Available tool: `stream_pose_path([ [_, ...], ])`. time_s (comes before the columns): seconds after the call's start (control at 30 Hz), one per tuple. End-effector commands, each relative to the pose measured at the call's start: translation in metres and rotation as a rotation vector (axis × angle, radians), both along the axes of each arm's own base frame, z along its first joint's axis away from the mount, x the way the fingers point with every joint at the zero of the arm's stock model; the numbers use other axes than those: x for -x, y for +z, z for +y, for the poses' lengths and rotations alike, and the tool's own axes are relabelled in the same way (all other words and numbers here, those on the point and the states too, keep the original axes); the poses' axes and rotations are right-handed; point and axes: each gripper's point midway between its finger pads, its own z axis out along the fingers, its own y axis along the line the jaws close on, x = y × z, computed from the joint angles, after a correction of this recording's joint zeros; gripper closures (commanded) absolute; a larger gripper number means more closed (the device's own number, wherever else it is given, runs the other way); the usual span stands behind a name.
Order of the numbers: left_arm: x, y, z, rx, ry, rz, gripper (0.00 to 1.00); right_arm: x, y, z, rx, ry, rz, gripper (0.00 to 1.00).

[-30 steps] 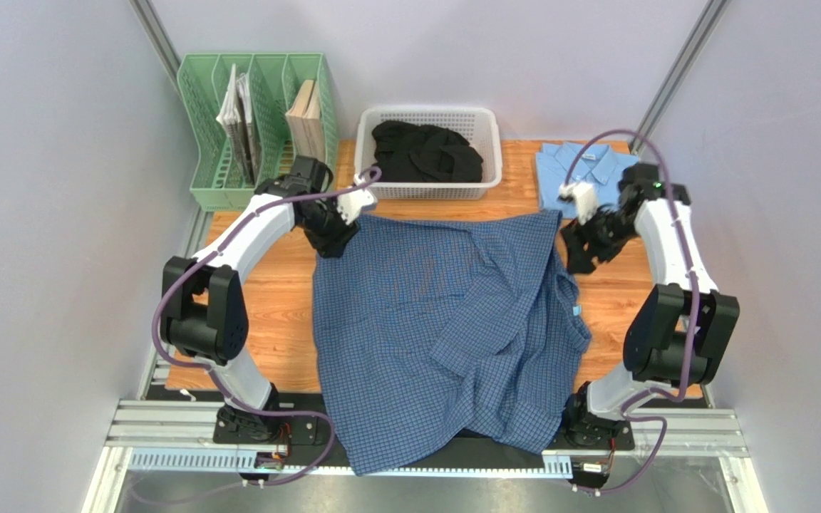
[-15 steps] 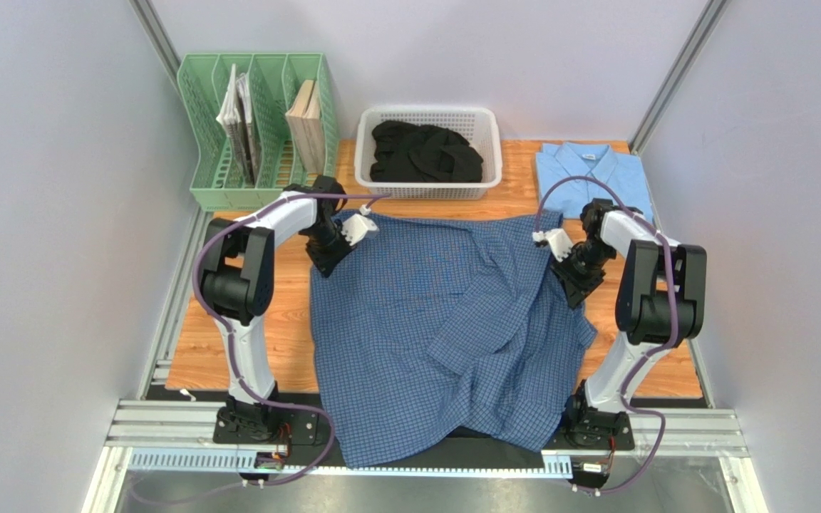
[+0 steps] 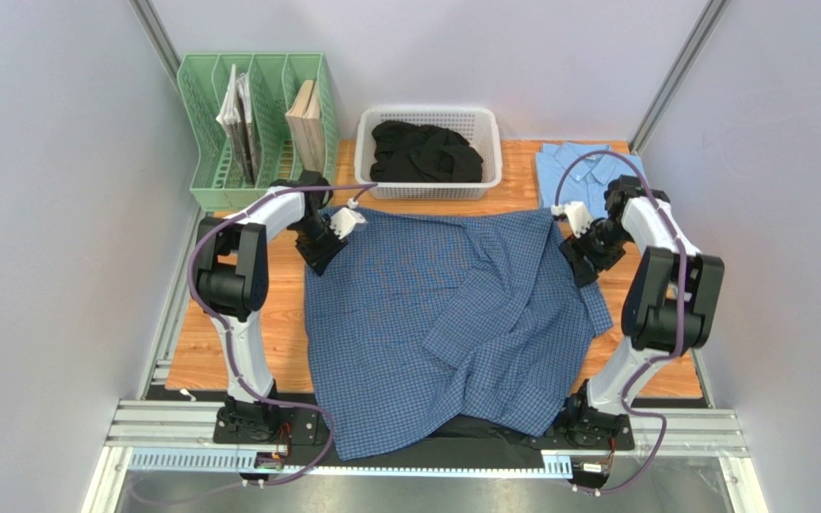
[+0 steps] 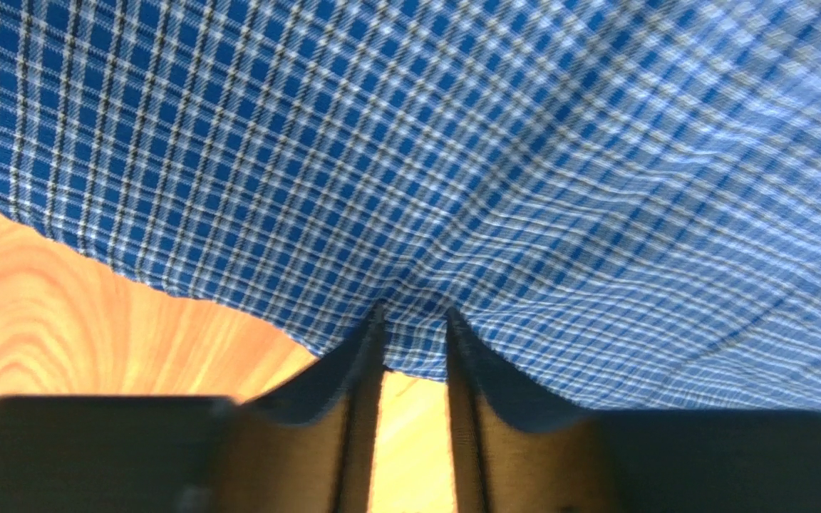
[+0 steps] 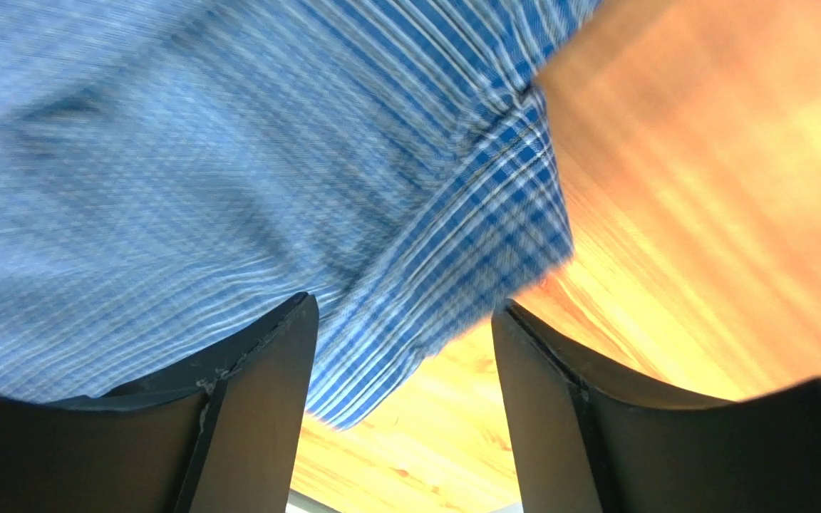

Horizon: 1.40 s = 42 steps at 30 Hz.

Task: Fold and stack the long sleeve shirts
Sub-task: Flatten the shirt out

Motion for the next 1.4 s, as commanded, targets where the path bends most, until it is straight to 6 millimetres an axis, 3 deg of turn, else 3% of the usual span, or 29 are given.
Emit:
stream_pose_path([
  [0.0, -0.002, 0.043, -0.022, 0.155, -0.003, -0.065, 0.55, 0.004, 0.095, 0.070, -0.208, 0.170, -0.252, 0.34],
  [0.07, 0.005, 0.057, -0.031, 0.211, -0.014, -0.063, 0.47, 0.013, 0.099, 0.099, -0.267, 0.246, -0.291, 0.33],
  [0.1, 0.007, 0.065, -0.039, 0.263, -0.016, -0.064, 0.45, 0.022, 0.105, 0.127, -0.281, 0.335, -0.311, 0.33],
  [0.17, 0.013, 0.081, -0.048, 0.322, -0.022, -0.081, 0.44, 0.035, 0.104, 0.155, -0.307, 0.410, -0.307, 0.35],
  [0.2, 0.019, 0.088, -0.057, 0.382, -0.030, -0.075, 0.44, 0.047, 0.107, 0.178, -0.344, 0.487, -0.307, 0.37],
  [0.23, 0.024, 0.101, -0.063, 0.425, -0.051, -0.094, 0.44, 0.058, 0.106, 0.187, -0.362, 0.519, -0.283, 0.40],
  [0.3, 0.041, 0.109, -0.074, 0.499, -0.087, -0.074, 0.42, 0.081, 0.094, 0.200, -0.374, 0.597, -0.230, 0.41],
  [0.37, 0.050, 0.109, -0.073, 0.458, -0.132, -0.093, 0.42, 0.097, 0.077, 0.196, -0.354, 0.628, -0.194, 0.41],
  [0.43, 0.064, 0.087, -0.069, 0.389, -0.179, -0.064, 0.42, 0.100, 0.065, 0.190, -0.323, 0.639, -0.187, 0.41],
  [0.53, 0.066, 0.046, -0.048, 0.234, -0.170, -0.024, 0.45, 0.103, 0.041, 0.178, -0.261, 0.652, -0.159, 0.43],
  [0.63, 0.049, 0.017, -0.032, 0.117, -0.144, -0.003, 0.53, 0.097, 0.020, 0.167, -0.195, 0.653, -0.126, 0.44],
  [0.8, 0.011, 0.002, -0.017, -0.004, -0.105, -0.023, 0.62, 0.097, 0.007, 0.161, -0.179, 0.665, -0.067, 0.43],
  [0.83, 0.007, -0.010, -0.009, -0.032, -0.090, 0.002, 0.64, 0.101, 0.003, 0.158, -0.172, 0.691, -0.060, 0.43],
  [0.87, -0.009, -0.005, -0.002, -0.059, -0.073, -0.022, 0.66, 0.103, 0.001, 0.156, -0.165, 0.705, -0.056, 0.43],
  [0.93, -0.022, -0.014, 0.012, -0.070, -0.019, 0.002, 0.67, 0.106, -0.005, 0.149, -0.132, 0.745, -0.045, 0.43],
  [0.97, -0.037, -0.007, 0.015, -0.070, 0.001, -0.026, 0.68, 0.110, -0.012, 0.144, -0.117, 0.754, -0.026, 0.43],
  [1.07, -0.051, -0.003, 0.020, -0.057, 0.028, -0.035, 0.68, 0.112, -0.032, 0.128, -0.044, 0.791, 0.022, 0.43],
  [1.2, -0.051, 0.003, 0.020, -0.058, 0.029, -0.047, 0.67, 0.115, -0.051, 0.103, 0.075, 0.850, 0.064, 0.43],
  [1.27, -0.047, 0.004, 0.021, -0.058, 0.029, -0.046, 0.66, 0.110, -0.050, 0.095, 0.109, 0.853, 0.056, 0.43],
  [1.37, -0.043, 0.005, 0.019, -0.043, 0.038, -0.048, 0.62, 0.101, -0.020, 0.105, 0.057, 0.810, -0.007, 0.40],
])
